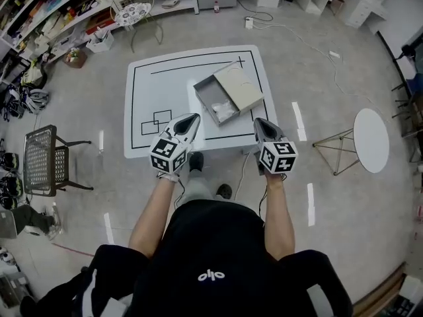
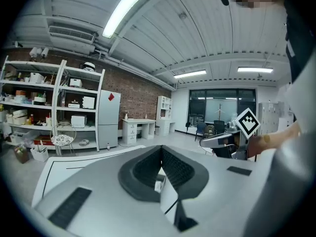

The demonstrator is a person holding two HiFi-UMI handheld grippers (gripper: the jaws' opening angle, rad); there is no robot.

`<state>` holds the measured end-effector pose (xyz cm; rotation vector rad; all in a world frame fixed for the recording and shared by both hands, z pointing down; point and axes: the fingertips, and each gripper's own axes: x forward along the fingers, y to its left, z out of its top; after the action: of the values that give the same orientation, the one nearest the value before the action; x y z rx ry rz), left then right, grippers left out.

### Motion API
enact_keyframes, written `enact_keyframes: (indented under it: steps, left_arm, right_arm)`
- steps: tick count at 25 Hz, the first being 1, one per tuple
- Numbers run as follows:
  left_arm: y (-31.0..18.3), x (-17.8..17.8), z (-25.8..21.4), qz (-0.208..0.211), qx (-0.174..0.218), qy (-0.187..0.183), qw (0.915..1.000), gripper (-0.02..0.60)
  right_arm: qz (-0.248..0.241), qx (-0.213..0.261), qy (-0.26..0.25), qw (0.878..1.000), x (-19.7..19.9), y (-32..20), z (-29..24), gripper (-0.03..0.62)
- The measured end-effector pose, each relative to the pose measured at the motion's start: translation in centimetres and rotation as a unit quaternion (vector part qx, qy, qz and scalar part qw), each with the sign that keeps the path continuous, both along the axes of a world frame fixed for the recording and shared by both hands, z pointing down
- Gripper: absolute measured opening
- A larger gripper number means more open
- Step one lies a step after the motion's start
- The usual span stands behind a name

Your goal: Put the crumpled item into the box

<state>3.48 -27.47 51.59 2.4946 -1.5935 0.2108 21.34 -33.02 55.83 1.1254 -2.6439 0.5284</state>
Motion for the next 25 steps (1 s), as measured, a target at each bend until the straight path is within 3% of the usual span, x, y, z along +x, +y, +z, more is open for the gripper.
enact_keyframes:
  steps: [25]
  left_arm:
    - [-0.04, -0.49, -0.25, -0.006, 0.009, -0.002, 0.9999, 0.008]
  right_arm:
    - [-0.02, 0.02, 0.012, 1.0, -0.38, 0.63, -0.57, 0.009]
